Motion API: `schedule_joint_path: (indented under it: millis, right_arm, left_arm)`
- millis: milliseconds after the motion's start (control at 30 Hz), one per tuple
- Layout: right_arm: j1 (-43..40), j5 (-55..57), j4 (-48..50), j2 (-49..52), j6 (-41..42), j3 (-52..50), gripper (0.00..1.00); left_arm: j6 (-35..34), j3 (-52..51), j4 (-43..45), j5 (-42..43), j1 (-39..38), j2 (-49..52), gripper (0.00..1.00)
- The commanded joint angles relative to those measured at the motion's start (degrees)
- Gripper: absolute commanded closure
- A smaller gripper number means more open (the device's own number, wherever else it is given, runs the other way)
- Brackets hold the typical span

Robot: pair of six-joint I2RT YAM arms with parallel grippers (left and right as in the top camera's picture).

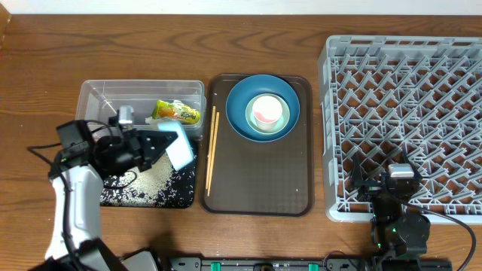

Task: Sort waste into correct bins and load items into the dishwasher rack
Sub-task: 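Tilt the bowl over the black tray to pour out the rice, then carry the empty bowl right and set it on the brown tray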

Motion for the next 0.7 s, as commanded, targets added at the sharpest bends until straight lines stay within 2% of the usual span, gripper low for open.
schedule_joint_path:
  millis: [0,167,267,467,667]
  right_arm:
    - [-0.02,0.2,-0.22,-0.02,-0.72,-0.09,0.01]
    - [-0.02,0.2,-0.22,-0.02,-0.7,-0.09,0.01]
    - [-0.02,0.2,-0.22,-0.02,-0.72,-0.09,0.01]
    - [-0.02,0.2,-0.22,-0.02,-0.72,-0.07,0.01]
    - [-0.02,0.2,-0.22,-0.02,-0.7,-0.07,0.01]
  left_arm:
    - [-5.64,1.9,2.14,-10.73,-4.57,-5.29,0.94]
    - [-17.03,1.95,12.41,-23.45,-15.17,-13.25,0.94]
    - [-19.89,1.95,16.35,-34.07,-24.41,-17.05,0.94]
    - [-18.97,1.95,17.79,-59.08,-46.56,-17.33,0.94]
    - [-13.49,1.95,19.71,-79.43,-67.65,-9.97,0.93]
